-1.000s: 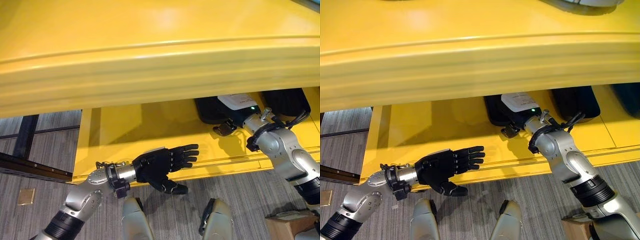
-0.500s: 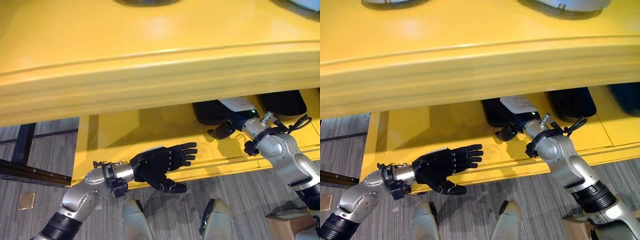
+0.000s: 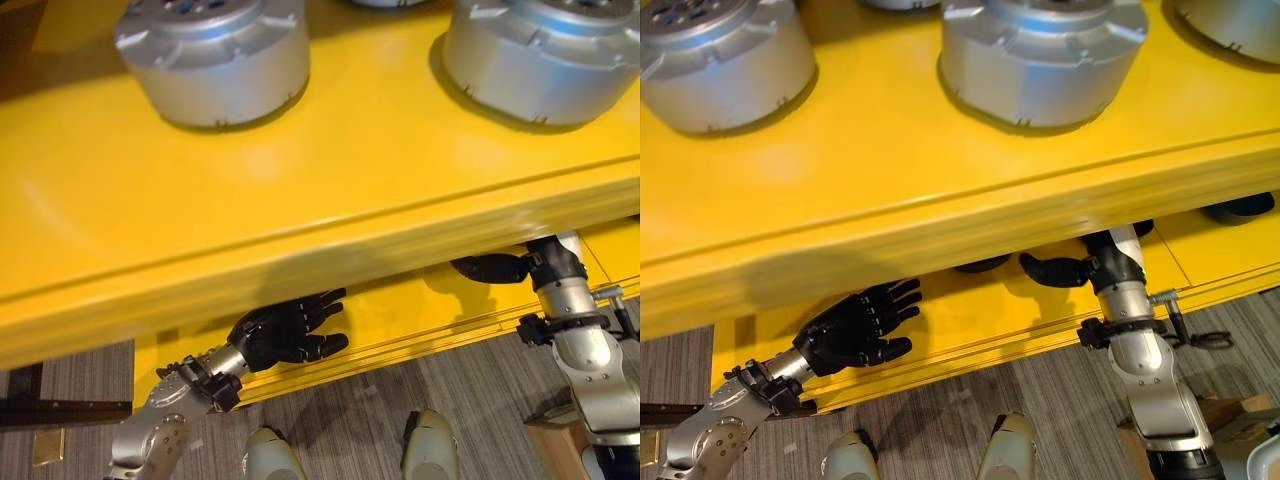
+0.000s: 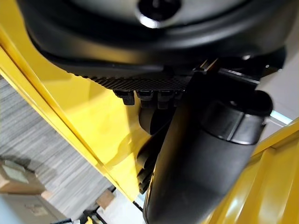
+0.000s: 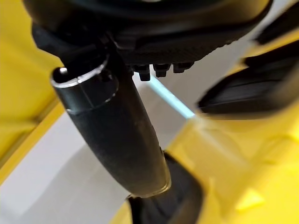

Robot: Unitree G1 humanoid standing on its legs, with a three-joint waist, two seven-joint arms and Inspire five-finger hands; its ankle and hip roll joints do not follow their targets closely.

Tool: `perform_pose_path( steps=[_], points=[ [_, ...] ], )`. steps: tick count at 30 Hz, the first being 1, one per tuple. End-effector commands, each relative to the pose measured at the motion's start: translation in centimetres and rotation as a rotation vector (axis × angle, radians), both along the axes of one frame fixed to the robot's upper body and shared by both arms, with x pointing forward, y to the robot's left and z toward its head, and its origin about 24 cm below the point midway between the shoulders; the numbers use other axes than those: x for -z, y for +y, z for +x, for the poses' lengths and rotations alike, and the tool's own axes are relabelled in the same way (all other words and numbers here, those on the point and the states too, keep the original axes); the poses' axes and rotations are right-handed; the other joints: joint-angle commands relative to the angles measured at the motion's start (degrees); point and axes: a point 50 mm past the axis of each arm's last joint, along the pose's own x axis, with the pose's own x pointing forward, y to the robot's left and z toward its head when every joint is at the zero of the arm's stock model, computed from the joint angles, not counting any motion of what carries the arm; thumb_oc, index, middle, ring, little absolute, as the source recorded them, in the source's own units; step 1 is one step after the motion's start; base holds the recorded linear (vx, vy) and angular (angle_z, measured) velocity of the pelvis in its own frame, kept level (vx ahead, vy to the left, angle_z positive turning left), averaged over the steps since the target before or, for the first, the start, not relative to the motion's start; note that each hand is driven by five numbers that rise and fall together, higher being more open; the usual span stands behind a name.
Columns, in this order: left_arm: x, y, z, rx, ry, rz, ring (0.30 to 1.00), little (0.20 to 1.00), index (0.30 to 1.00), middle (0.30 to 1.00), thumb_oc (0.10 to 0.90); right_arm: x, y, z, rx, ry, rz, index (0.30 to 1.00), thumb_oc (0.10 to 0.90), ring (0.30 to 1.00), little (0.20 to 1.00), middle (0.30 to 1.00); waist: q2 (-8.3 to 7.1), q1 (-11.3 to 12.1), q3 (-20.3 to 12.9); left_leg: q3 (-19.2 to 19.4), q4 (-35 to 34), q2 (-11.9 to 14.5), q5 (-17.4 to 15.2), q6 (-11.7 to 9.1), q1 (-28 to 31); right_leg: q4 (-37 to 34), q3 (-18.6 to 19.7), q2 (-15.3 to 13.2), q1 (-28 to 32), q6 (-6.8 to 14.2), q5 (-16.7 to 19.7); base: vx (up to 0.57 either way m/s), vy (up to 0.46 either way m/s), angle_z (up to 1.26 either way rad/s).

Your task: Move parts from the plastic box to the shelf.

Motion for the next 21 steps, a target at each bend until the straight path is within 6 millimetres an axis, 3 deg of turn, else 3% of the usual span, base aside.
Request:
perform_pose_path(
  steps=[1,5,13,21],
  points=[
    [-2.2,-0.6,-0.5,0.066,-0.167,-0.099,1.000,1.000,1.000,1.000,0.900,-2.3,-0.2,-1.3,-0.008,-0.153,0.130,1.000,0.900,1.000,1.000,1.000,-0.21,-1.69,-6.17,4.81,-7.90,2.72,7.19,2.84,3.94,-10.73,-0.10,-0.90,5.24,1.55,9.66,0.02,0.052,-0.27],
    [-1.4,-0.8,-0.8,0.046,-0.151,-0.134,1.000,1.000,1.000,1.000,0.900,0.2,0.1,-2.0,-0.013,-0.110,0.244,1.000,0.900,1.000,1.000,1.000,-0.19,-3.48,-6.70,7.56,-11.76,1.86,9.08,2.82,7.13,-16.25,0.73,0.89,7.69,1.30,11.77,0.03,0.089,-0.24],
    [-1.0,-2.0,-0.3,0.034,-0.125,-0.196,1.000,1.000,1.000,1.000,0.900,1.6,1.7,-2.1,-0.009,-0.131,0.277,1.000,0.900,1.000,1.000,1.000,-0.05,-5.69,-7.65,11.11,-15.76,0.01,10.57,3.30,10.53,-23.36,1.72,1.99,9.77,1.34,15.74,-0.01,0.128,-0.23],
    [-0.3,-2.4,-1.1,0.012,-0.090,-0.219,1.000,1.000,1.000,1.000,0.900,4.9,1.2,-2.9,0.017,0.048,0.341,1.000,0.900,1.000,1.000,1.000,-0.76,-7.24,-8.62,13.93,-19.98,-2.95,10.33,3.29,14.49,-31.44,2.34,0.90,11.84,3.75,21.19,-0.05,0.064,-0.17]
  ],
)
